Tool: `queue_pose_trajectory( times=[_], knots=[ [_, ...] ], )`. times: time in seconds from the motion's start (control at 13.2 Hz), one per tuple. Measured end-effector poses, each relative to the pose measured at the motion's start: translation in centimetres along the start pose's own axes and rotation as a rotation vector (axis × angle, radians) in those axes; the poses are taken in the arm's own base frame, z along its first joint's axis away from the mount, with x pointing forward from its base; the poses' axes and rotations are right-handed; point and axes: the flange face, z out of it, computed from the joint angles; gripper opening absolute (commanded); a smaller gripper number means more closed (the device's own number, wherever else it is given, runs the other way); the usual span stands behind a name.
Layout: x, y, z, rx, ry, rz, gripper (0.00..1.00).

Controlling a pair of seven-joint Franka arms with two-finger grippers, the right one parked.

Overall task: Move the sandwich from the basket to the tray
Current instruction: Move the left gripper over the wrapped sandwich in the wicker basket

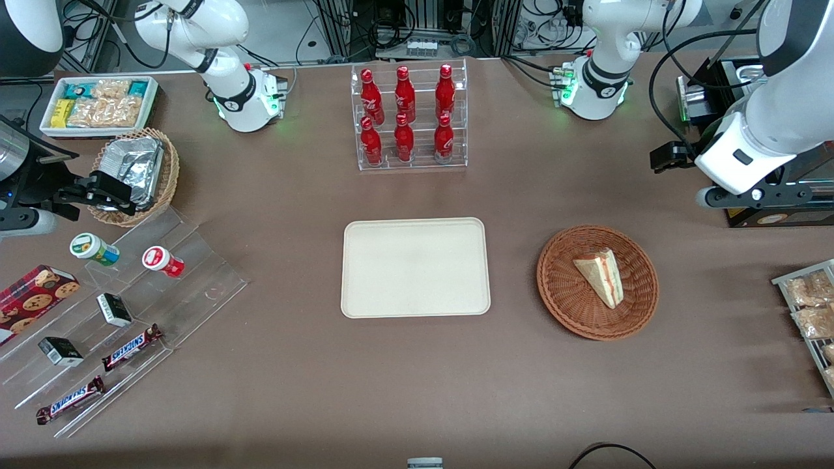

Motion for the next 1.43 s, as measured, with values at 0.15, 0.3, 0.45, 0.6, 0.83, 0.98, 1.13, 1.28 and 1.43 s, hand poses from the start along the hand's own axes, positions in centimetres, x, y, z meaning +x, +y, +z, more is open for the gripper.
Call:
queue_pose_trajectory(
  times=[0.15,0.3,0.45,0.6,0.83,0.98,1.13,1.28,1.43],
  knots=[
    [0.0,0.0,0.0,0.0,0.002,0.0,1.0],
    [0.1,0.0,-0.1,-0.001,0.008,-0.001,1.0],
    [0.4,-0.1,0.5,0.004,0.007,-0.004,1.0],
    [1.0,-0.1,2.5,0.015,0.028,-0.006,1.0],
    [0.8,0.4,7.3,0.019,0.084,-0.003,1.0],
    [0.9,0.7,9.7,0.013,0.13,-0.028,1.0],
    [1.3,0.9,12.3,0.004,0.17,-0.06,1.0],
    [1.9,1.2,14.9,-0.018,0.213,-0.165,1.0],
    [2.2,1.4,17.5,-0.04,0.24,-0.265,1.0]
  ],
)
